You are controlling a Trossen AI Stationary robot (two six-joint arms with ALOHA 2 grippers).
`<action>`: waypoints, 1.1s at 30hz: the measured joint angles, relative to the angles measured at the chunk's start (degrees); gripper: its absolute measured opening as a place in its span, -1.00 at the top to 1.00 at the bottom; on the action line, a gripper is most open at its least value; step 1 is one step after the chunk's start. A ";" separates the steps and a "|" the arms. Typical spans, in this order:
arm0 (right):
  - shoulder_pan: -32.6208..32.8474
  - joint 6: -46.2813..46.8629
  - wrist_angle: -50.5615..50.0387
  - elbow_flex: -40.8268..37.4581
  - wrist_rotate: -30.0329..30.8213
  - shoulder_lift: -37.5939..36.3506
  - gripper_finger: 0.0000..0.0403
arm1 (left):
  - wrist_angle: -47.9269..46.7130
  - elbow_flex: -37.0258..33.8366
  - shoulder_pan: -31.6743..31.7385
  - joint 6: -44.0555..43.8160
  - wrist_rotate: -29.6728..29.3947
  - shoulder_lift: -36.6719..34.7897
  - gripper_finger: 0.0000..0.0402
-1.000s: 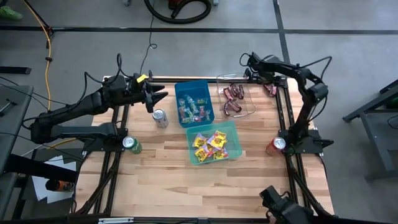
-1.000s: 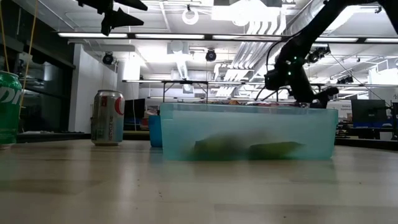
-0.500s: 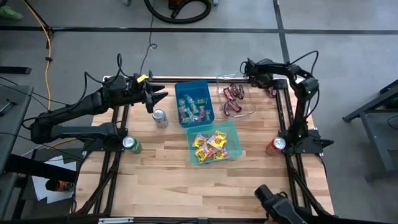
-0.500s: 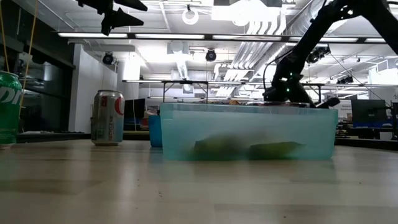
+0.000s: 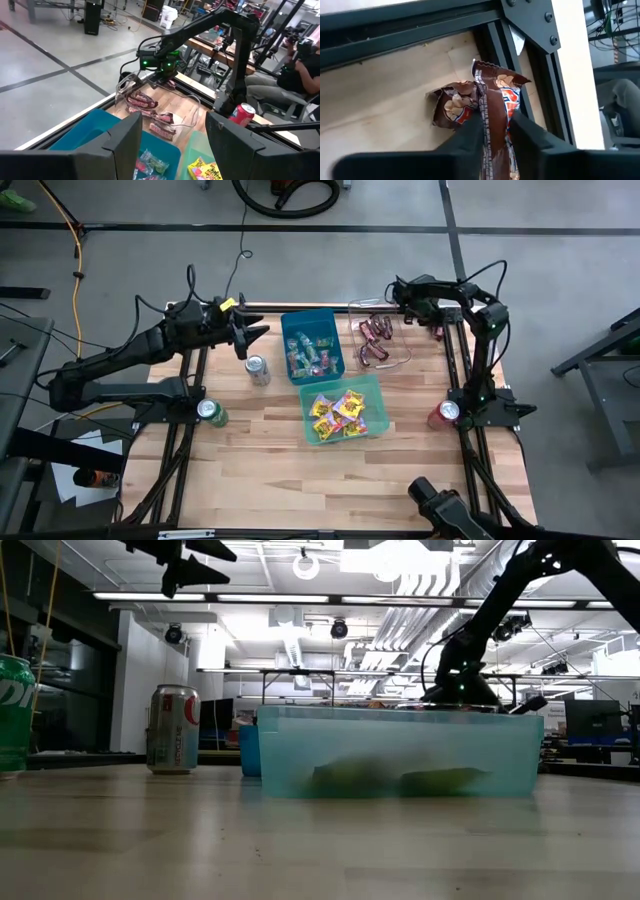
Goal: Sort candy
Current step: Put the brown candy into the transparent bin
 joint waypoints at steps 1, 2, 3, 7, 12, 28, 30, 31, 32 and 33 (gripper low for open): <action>0.08 -0.76 -0.15 -0.03 0.02 -0.25 0.71 | 0.00 0.00 0.17 0.00 -0.01 0.00 -0.02; 0.38 -1.34 -0.19 -0.06 0.01 -0.61 0.80 | 0.00 0.00 0.37 0.00 -0.02 0.00 -0.02; 0.62 -2.13 -0.15 -0.16 0.13 -1.16 0.88 | 0.00 0.00 0.53 0.00 -0.03 0.00 -0.02; 2.23 -4.40 0.21 -0.25 2.62 -5.14 0.94 | 0.02 0.00 1.52 0.02 -0.04 0.00 -0.02; 4.15 -5.37 -0.65 -0.24 6.49 -12.68 0.91 | 0.00 -0.01 2.79 0.72 -0.05 -0.12 -0.02; 10.44 -3.90 -1.64 -4.62 -7.33 -25.51 0.96 | -0.04 -0.02 3.85 2.34 6.00 -0.15 -0.02; 11.37 -2.24 -0.45 -7.81 -7.77 -25.31 0.96 | -0.04 -0.02 3.85 2.36 6.10 -0.15 -0.02; 11.76 -1.44 0.55 -9.61 -8.25 -25.29 0.96 | -0.04 -0.02 3.85 1.91 6.10 -0.15 -0.02; 12.06 -0.95 1.54 -11.53 -8.71 -25.27 0.96 | -0.04 -0.02 3.85 1.45 6.13 -0.15 -0.02; 12.28 -0.58 2.43 -13.25 -9.61 -25.27 0.96 | -0.04 -0.02 3.85 0.78 6.11 -0.15 -0.02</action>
